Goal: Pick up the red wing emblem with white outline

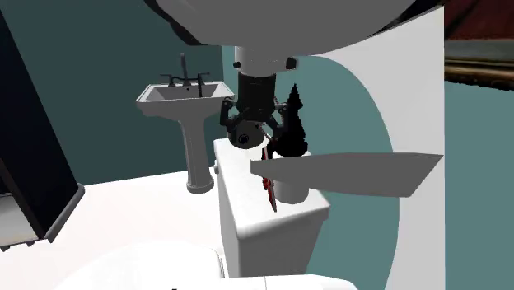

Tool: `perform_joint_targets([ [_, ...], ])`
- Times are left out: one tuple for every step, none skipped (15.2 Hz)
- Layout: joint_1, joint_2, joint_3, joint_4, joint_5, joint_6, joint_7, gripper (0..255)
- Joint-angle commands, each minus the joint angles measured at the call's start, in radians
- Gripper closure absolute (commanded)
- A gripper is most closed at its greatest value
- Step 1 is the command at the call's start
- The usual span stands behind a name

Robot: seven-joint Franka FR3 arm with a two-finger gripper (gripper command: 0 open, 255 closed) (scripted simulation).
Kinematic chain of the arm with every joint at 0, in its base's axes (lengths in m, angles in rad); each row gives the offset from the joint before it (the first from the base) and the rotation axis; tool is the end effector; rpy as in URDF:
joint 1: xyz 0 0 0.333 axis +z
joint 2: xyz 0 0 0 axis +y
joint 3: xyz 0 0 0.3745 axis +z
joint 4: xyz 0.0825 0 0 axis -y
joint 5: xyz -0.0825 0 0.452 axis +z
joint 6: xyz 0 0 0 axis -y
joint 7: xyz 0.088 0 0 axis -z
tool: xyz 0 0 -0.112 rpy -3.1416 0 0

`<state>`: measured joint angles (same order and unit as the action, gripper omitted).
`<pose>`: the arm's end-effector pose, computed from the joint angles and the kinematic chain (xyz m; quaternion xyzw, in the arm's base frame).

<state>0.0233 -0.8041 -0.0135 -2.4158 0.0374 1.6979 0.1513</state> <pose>0.3398 0.0058 0.6122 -0.9963 0.0703 -0.0410 0.0270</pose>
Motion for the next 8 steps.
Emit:
perform_joint_targets([
  [0.000, 0.000, 0.000, 0.000, 0.000, 0.000, 0.000, 0],
  [-0.044, -0.017, 0.149, -0.047, -0.109, 0.077, 0.144, 0],
  [-0.108, -0.014, 0.308, -0.082, -0.220, 0.135, 0.294, 0],
  [-0.185, 0.007, 0.472, -0.103, -0.340, 0.169, 0.457, 0],
  [-0.283, 0.046, 0.645, -0.106, -0.467, 0.172, 0.631, 0],
  [-0.410, 0.101, 0.830, -0.091, -0.599, 0.138, 0.813, 0],
  [-0.576, 0.167, 1.039, -0.058, -0.731, 0.062, 0.996, 0],
  [-0.788, 0.233, 1.273, -0.010, -0.849, -0.050, 1.164, 0],
])
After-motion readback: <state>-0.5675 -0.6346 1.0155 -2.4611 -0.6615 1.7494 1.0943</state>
